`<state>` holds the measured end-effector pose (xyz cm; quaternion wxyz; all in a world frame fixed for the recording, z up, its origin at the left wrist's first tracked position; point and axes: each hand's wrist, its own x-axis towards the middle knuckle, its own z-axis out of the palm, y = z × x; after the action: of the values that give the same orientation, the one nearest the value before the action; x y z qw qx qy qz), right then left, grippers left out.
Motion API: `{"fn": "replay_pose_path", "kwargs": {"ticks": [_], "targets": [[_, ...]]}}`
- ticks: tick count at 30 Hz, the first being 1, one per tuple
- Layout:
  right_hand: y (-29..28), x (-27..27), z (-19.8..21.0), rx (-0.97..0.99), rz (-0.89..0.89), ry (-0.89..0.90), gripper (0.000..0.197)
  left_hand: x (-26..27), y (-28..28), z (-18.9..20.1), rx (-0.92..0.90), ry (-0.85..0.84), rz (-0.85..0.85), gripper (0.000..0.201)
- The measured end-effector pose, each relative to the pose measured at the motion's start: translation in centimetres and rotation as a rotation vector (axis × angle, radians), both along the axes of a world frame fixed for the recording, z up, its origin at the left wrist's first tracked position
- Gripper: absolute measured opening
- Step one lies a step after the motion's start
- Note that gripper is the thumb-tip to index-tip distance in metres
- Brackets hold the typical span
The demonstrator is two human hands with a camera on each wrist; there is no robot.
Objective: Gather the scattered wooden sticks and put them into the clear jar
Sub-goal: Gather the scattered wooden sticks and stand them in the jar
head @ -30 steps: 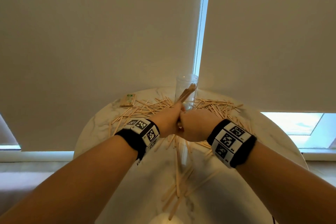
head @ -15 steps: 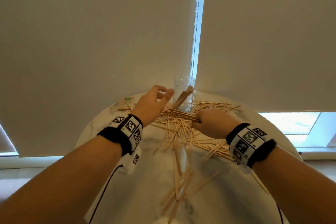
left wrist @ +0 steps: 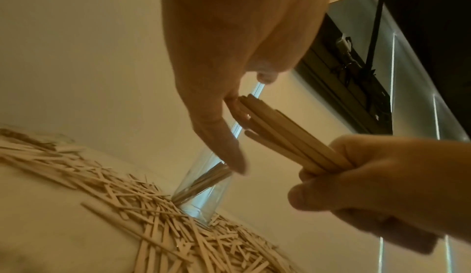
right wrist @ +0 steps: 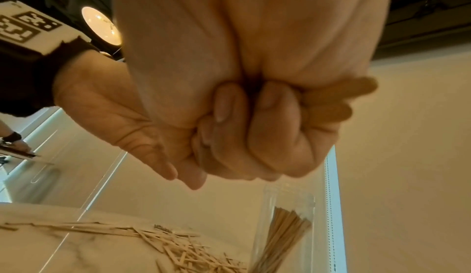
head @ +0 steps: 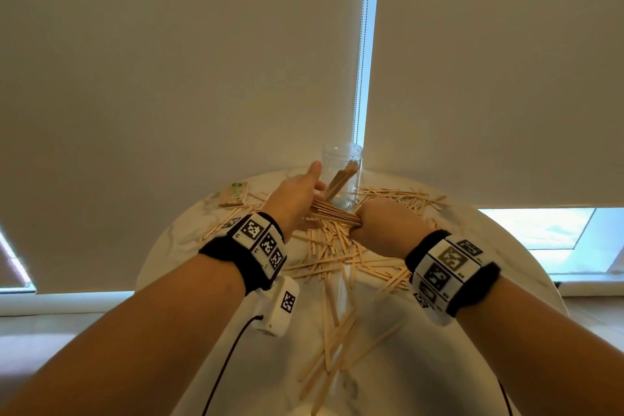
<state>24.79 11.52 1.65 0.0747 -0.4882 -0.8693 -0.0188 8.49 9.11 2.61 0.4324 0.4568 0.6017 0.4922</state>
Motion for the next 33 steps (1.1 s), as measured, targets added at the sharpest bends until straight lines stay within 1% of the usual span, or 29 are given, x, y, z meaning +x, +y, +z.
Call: {"fn": "replay_pose_path", "kwargs": {"ticks": [2,3,5,6,7,9,10,12,14,17,19,21,23,24,26,28,30,33], "targets": [[-0.1,-0.3,0.4,0.021,0.008,-0.046,0.017,0.4,-0.5,-0.6,-0.009,0.063,-0.131,0.048],[-0.2,-0.4,0.5,0.017,0.007,-0.049,0.012,0.5,-0.7,-1.0,0.015,0.129,-0.155,0.046],[-0.3,-0.4,0.5,-0.004,0.002,-0.027,0.011,0.2,-0.6,-1.8,0.069,0.233,-0.115,0.044],[-0.4,-0.3,0.4,0.009,0.004,-0.025,0.012,0.0,-0.3,-2.2,0.083,0.231,-0.084,0.044],[-0.4,-0.2,0.3,0.047,0.005,-0.039,0.013,-0.3,0.0,-2.4,0.085,0.194,-0.053,0.042],[-0.2,0.3,0.2,0.139,-0.010,-0.042,0.014,-1.1,0.3,-2.4,0.086,0.083,0.017,0.039],[0.1,0.6,0.2,0.163,-0.017,-0.007,0.012,-1.3,0.4,-2.5,0.092,0.035,0.041,0.039],[0.3,0.8,0.3,0.162,-0.002,0.102,0.013,-1.3,0.5,-2.5,0.102,-0.019,0.043,0.039],[0.1,0.3,0.2,0.178,0.043,0.125,0.017,-0.8,0.6,-2.4,0.100,-0.059,0.000,0.032],[0.0,-0.5,-0.2,0.179,0.099,0.066,0.028,-0.4,1.2,-2.2,0.121,-0.053,-0.021,0.027],[0.4,-0.4,-0.1,0.147,0.118,0.063,0.044,-0.6,1.9,-2.0,0.112,-0.037,-0.033,0.029],[1.1,0.0,0.6,0.070,0.130,0.088,0.057,-0.9,2.6,-1.4,0.070,-0.077,-0.061,0.036],[2.0,0.6,1.9,-0.030,0.120,0.129,0.064,-1.3,3.7,-0.4,0.010,-0.110,-0.073,0.054],[2.8,1.0,2.7,-0.052,0.102,0.149,0.061,-1.7,4.5,0.1,-0.007,-0.107,-0.064,0.062],[5.3,1.6,4.4,-0.030,0.033,0.157,0.047,-2.7,6.4,1.1,0.006,-0.078,-0.019,0.068],[8.4,1.7,6.2,0.007,-0.055,0.143,0.049,-3.6,8.8,1.6,0.067,0.024,0.004,0.071],[11.6,1.0,7.8,0.034,-0.122,0.090,0.051,-3.9,11.1,1.6,0.116,0.149,-0.014,0.079],[16.3,-1.3,9.7,0.104,-0.153,-0.085,0.048,-3.7,14.5,1.0,0.128,0.276,-0.042,0.104]]}}
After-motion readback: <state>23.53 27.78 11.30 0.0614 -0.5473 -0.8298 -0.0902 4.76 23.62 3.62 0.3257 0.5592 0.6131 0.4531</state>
